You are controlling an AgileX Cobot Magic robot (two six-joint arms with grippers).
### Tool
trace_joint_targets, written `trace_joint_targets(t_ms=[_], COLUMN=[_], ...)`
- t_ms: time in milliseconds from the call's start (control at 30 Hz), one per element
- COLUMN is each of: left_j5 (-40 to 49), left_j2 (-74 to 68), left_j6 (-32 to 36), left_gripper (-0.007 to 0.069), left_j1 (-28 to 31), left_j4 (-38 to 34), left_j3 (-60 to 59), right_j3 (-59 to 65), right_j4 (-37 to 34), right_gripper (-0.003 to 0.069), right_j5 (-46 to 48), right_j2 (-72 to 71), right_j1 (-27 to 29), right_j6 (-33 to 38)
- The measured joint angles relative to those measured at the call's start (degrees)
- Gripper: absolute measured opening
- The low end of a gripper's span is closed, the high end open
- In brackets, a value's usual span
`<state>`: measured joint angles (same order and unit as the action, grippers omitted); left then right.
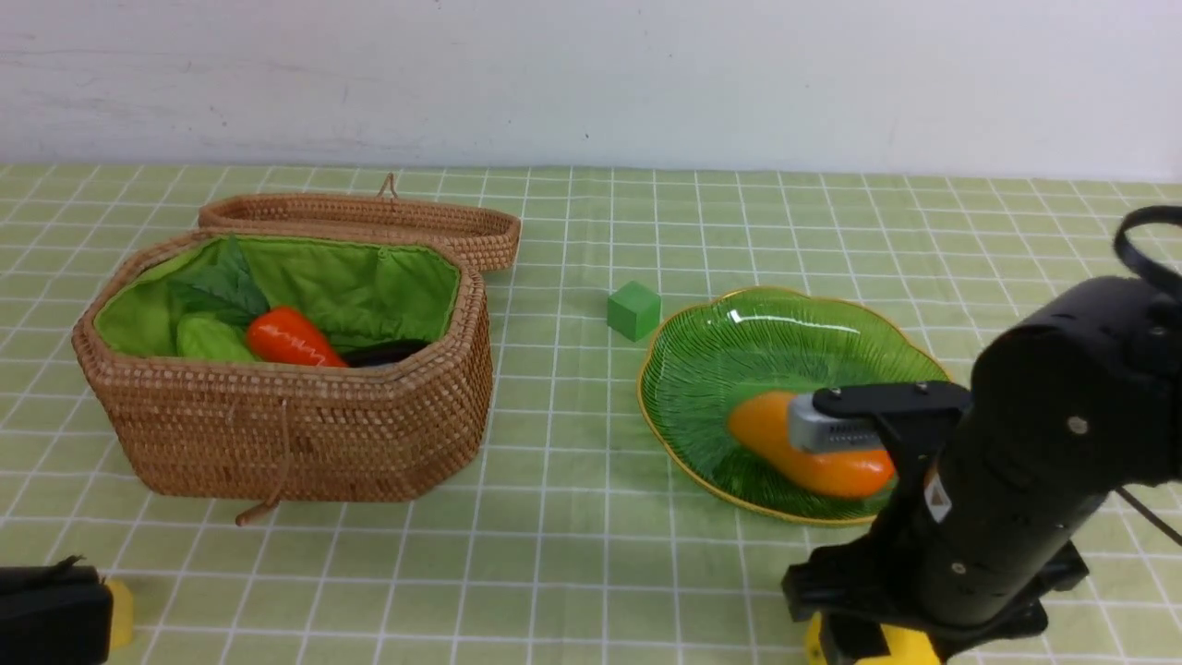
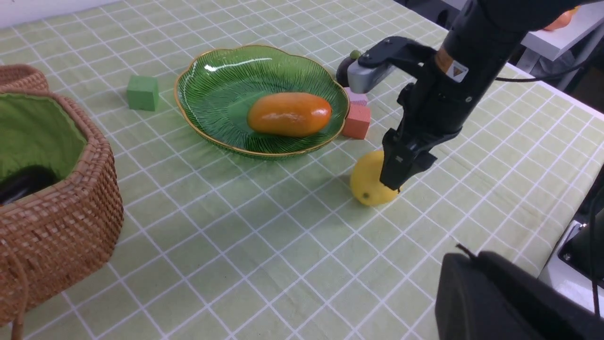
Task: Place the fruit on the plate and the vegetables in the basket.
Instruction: Use the right arm to grab a lemon and put it into the right plate
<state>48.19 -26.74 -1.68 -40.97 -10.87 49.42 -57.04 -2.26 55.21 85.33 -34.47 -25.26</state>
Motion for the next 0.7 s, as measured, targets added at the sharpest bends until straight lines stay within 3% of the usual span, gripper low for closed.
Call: trace_joint_targets(t_ms=[100,200,367,467,567,700], left_j5=[0.0,0.0,0.0,0.0,0.26,0.81], left_j2=[0.0,0.0,0.0,0.0,0.0,0.0], left_j6=[0.0,0.0,0.0,0.0,0.06,0.06], left_gripper=[0.0,-0.0001,0.0001,0.0002,0.0004,0.0004], left_j1=[0.0,0.0,0.0,0.0,0.0,0.0], left_j4=[0.0,0.0,0.0,0.0,0.0,0.0], left_j3=[0.0,0.0,0.0,0.0,0.0,0.0], right_j3=[0.0,0.0,0.59,0.76,0.76,0.76], right_j4=[2.26,4.91,7.21,4.0,-0.32,-0.45], right_gripper=[0.0539,0.0539,0.0554,0.0576,0.0595,0.0601], right_j5=[0.26,0.2,1.13,2.8,3.03,2.97], right_j2=[-1.86,-2.47,-2.46,-2.46,-2.46,-2.2], right_j1=[0.0,0.0,0.0,0.0,0.0,-0.05], right_j6=[0.86,6.02,28.32,33.28,29.0,1.87])
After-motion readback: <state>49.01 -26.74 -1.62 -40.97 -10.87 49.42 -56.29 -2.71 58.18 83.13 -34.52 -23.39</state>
